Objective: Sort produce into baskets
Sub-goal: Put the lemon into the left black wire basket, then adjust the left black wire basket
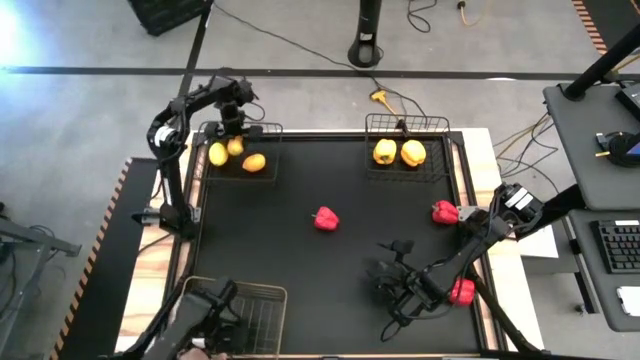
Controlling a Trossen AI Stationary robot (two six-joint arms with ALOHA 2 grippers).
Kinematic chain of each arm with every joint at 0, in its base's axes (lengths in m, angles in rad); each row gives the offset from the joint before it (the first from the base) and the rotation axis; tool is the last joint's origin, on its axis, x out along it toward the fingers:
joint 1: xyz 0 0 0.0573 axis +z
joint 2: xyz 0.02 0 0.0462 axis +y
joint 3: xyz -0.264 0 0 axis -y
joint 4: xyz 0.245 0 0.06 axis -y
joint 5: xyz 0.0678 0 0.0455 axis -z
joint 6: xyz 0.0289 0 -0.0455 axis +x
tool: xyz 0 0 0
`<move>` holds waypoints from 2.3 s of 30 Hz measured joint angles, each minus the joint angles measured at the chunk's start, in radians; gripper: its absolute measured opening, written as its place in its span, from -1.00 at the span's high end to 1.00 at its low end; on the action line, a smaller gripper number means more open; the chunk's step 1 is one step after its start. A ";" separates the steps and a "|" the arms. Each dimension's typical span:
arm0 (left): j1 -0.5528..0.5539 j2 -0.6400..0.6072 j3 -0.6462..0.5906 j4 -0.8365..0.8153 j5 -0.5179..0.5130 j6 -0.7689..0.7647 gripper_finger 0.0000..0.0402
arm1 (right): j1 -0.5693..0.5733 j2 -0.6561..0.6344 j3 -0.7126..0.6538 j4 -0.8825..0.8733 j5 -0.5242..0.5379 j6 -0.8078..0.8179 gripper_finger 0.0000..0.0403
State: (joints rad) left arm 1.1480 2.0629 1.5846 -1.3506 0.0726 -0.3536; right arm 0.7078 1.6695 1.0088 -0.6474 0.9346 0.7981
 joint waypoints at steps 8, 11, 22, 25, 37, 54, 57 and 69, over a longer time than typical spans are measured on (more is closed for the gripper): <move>-0.012 0.048 0.039 -0.016 -0.021 0.035 -0.19 | -0.015 0.000 0.000 -0.022 0.001 -0.002 -0.98; -0.014 0.051 0.050 0.010 -0.041 0.043 -0.27 | -0.021 0.000 0.000 -0.029 0.001 -0.003 -0.98; -0.050 0.033 0.051 -0.019 -0.069 0.090 -0.56 | -0.039 -0.033 0.000 -0.037 0.001 -0.032 -0.98; -0.049 -0.005 0.051 -0.028 -0.075 0.089 -0.58 | -0.039 -0.045 0.000 -0.038 0.001 -0.032 -0.98; -0.046 -0.217 0.132 0.010 -0.274 0.008 -0.58 | -0.036 -0.066 0.000 -0.036 -0.010 0.003 -0.98; -0.283 -0.268 0.056 0.193 -0.089 -0.038 -0.58 | -0.033 -0.066 0.000 -0.034 -0.057 0.041 -0.98; -0.276 -0.220 0.061 0.216 -0.086 -0.063 -0.59 | -0.027 -0.066 -0.001 -0.032 -0.094 0.050 -0.98; -0.249 -0.158 0.182 0.232 -0.318 -0.090 -0.59 | 0.001 -0.066 -0.002 -0.031 -0.115 0.095 -0.98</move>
State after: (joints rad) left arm 0.8993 1.9048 1.7670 -1.1183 -0.2455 -0.4439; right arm 0.7090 1.6035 1.0067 -0.6788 0.8192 0.8927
